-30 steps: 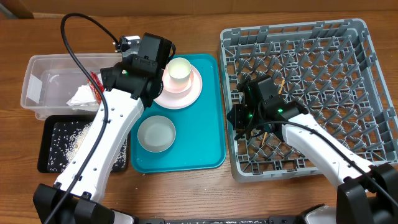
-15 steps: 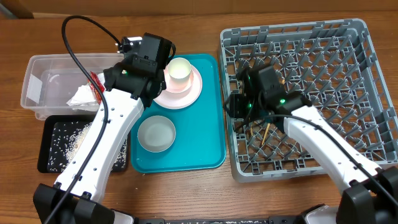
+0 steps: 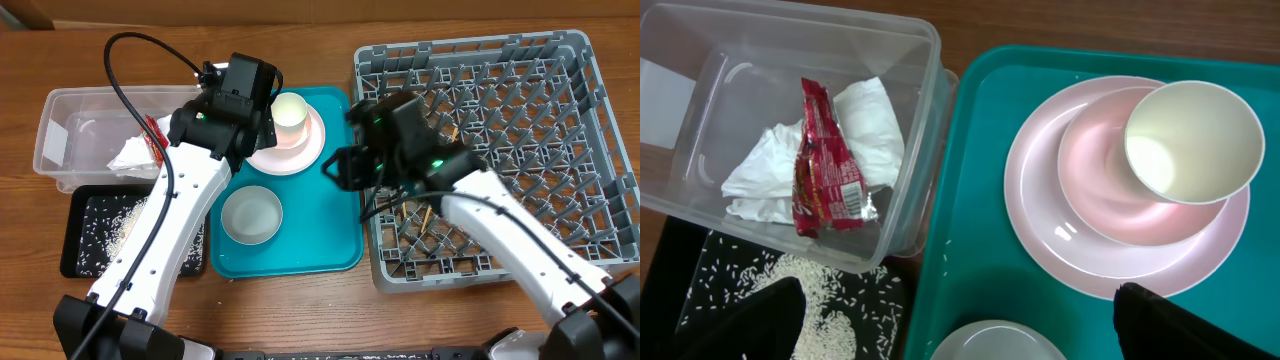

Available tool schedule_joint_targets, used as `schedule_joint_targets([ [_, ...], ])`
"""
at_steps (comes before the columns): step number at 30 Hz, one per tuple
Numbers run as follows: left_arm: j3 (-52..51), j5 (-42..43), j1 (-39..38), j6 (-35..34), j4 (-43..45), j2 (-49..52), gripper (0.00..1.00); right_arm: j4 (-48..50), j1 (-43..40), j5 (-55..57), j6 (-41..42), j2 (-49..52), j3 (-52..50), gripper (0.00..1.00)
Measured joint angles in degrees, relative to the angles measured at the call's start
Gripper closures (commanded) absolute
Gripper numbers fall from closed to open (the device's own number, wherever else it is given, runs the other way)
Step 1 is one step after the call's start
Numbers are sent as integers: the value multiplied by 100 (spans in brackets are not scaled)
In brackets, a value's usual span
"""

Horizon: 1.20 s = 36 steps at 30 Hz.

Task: Sort waste into correct bins and load items into the dishwasher
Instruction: 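Move the right gripper left to the grey bowl on the teal tray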

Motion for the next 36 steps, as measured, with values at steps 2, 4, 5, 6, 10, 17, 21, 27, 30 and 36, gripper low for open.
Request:
schedule_joint_targets([
  [2, 0, 33, -2, 0, 149, 0, 0, -7, 319, 164, 0, 0, 0, 62],
  [4, 0, 61, -2, 0, 186, 0, 0, 7, 608, 332, 0, 0, 0, 62],
  [5, 0, 63, -2, -2, 188, 0, 0, 7, 776, 442, -2, 0, 0, 62],
  [6, 0, 63, -2, -2, 188, 0, 0, 4, 848, 490, -2, 0, 0, 62],
  [10, 0, 13, 0, -2, 328, 0, 0, 13, 1215, 780, 0, 0, 0, 61],
  [17, 0, -599, 341, -153, 317, 0, 0, 505, 1674, 1064, -4, 0, -31, 56],
  [21, 0, -721, 992, -295, 251, 0, 0, 1145, 1982, 1163, 0, 24, -173, 54],
  [27, 0, -553, 2059, -402, -55, 0, 0, 1884, 2468, 1283, -48, 487, -221, 54],
  [30, 0, -210, 2470, -439, -240, 0, 0, 2225, 2710, 1379, -297, 863, -223, 50],
  [36, 0, 254, 2675, -448, -293, 0, 0, 2358, 3093, 1759, -903, 1248, -262, 49],
])
